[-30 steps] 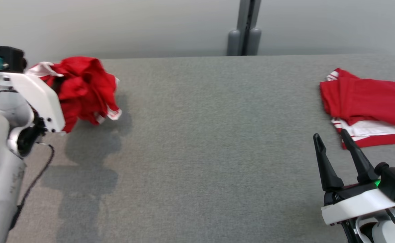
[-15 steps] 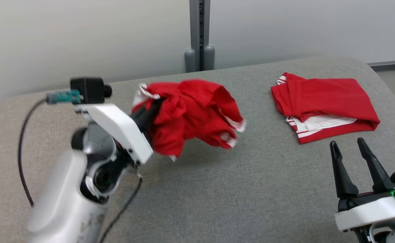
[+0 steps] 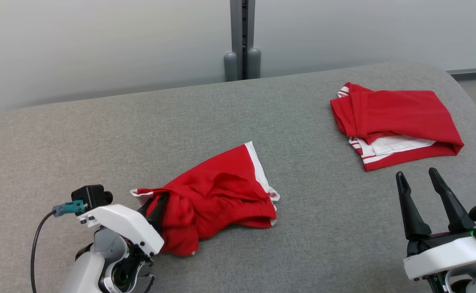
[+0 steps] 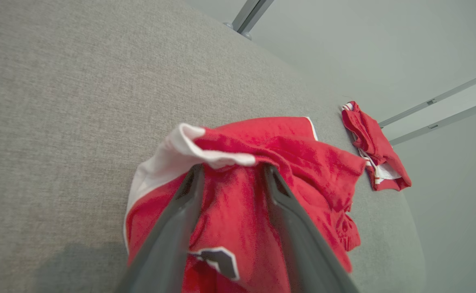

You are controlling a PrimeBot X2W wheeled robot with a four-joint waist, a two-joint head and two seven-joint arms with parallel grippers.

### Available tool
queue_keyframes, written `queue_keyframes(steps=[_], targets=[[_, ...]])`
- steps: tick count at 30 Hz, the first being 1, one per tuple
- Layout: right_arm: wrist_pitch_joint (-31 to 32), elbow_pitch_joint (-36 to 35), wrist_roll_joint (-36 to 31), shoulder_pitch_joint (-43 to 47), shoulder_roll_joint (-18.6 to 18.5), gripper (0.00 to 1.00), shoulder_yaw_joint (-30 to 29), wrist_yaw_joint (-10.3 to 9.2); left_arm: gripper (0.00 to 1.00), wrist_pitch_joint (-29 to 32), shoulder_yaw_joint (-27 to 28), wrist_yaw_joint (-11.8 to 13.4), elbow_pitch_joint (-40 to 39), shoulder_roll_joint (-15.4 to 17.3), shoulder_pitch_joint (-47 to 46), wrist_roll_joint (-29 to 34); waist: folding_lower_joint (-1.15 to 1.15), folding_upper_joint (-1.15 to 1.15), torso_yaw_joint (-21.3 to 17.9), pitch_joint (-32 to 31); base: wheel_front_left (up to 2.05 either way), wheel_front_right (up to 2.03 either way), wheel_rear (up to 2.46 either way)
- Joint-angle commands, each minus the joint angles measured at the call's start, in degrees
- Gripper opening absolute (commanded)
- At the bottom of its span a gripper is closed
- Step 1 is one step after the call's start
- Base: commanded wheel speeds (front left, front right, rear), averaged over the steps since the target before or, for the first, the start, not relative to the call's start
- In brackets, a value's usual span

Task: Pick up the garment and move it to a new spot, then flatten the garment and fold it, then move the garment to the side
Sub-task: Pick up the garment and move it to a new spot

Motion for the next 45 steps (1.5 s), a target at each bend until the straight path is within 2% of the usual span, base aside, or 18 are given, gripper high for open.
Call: queue_keyframes(steps=[1, 7, 10, 19, 27, 37, 45], targets=[[0.2, -0.3, -0.2, 0.2, -0.4, 1.0, 0.0, 0.01, 1.0, -0.8, 0.1, -0.6, 0.7, 0.2, -0.2, 0.7, 0.0, 0.0, 0.5, -0.2, 0.0, 0.0, 0.0], [0.6, -0.4, -0.1, 1.0, -0.5, 1.0, 0.4, 0.01, 1.0, -6.3, -1.6, -4.2, 1.7, 1.5, -1.5, 4.0, 0.0, 0.0, 2.1, -1.3, 0.0, 0.0, 0.0], [0.8, -0.6, 0.0, 1.5, -0.7, 1.0, 0.4, 0.01, 1.0, -9.5, -2.2, -4.7, -0.4, 2.7, -1.5, 6.6, 0.0, 0.0, 2.8, -2.0, 0.0, 0.0, 0.0], [0.9, -1.9, -0.5, 3.5, -0.4, 1.0, 0.2, 0.01, 1.0, -17.8, -2.0, -1.2, -11.5, 6.8, 1.8, 14.3, 0.0, 0.0, 4.6, -2.8, 0.0, 0.0, 0.0], [0.7, -2.3, -0.2, 5.4, 0.1, 1.0, 0.2, 0.01, 1.0, -24.5, -2.1, 2.9, -20.6, 7.8, 9.6, 19.1, 0.0, 0.0, 5.1, -3.5, 0.0, 0.0, 0.0], [0.8, -2.4, 0.0, 6.8, 0.0, 1.0, 0.2, 0.01, 1.0, -27.4, -3.6, 5.1, -22.6, 6.8, 13.7, 21.7, 0.0, 0.0, 5.8, -3.8, 0.0, 0.0, 0.0], [1.4, -2.6, 0.1, 6.9, -0.2, 1.0, 0.4, 0.01, 1.0, -27.7, -3.8, 5.6, -22.6, 6.8, 14.1, 21.9, 0.0, 0.0, 5.8, -4.0, 0.0, 0.0, 0.0]])
